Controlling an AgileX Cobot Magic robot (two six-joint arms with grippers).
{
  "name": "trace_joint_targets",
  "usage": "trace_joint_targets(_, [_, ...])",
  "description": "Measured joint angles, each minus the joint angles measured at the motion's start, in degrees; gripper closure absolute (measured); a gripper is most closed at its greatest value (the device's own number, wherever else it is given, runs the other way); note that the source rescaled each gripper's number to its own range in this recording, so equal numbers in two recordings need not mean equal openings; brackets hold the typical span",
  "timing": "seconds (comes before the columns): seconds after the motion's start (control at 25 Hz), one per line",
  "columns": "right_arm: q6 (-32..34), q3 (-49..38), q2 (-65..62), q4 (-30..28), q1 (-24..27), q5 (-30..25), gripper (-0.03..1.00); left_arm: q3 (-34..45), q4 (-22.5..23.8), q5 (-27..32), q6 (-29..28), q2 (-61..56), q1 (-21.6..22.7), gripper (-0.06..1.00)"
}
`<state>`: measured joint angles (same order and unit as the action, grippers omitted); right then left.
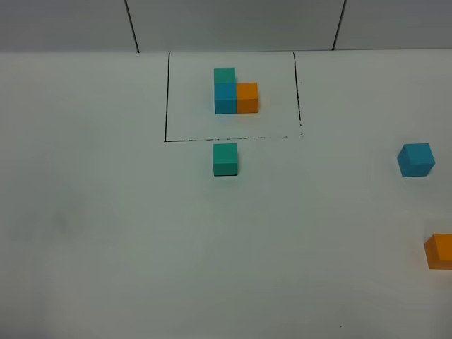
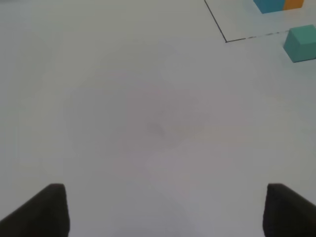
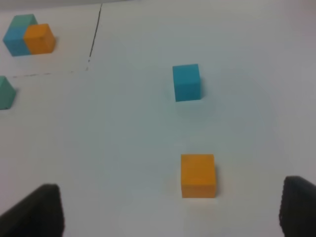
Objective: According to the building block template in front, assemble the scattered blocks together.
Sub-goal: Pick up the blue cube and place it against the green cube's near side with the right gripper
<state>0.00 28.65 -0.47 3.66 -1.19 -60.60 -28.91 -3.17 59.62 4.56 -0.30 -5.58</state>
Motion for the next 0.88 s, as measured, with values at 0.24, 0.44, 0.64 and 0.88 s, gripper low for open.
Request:
trace_joint_targets(0.24, [0.0, 0.0, 0.0, 0.0, 0.0, 0.0, 0.20, 0.0, 0.1, 0.0, -0.2, 0.0, 0.0, 0.15])
trace_joint_targets(0.44, [0.0, 0.0, 0.0, 0.0, 0.0, 0.0, 0.20, 0.0, 0.1, 0.0, -0.2, 0.0, 0.0, 0.15])
trace_joint_targets(0.64, [0.0, 0.0, 0.0, 0.0, 0.0, 0.0, 0.20, 0.0, 0.2, 0.0, -0.2, 0.0, 0.0, 0.15])
trace_joint_targets(0.88, [0.0, 0.0, 0.0, 0.0, 0.0, 0.0, 0.20, 0.0, 0.1, 0.0, -0.2, 0.0, -0.5, 0.15])
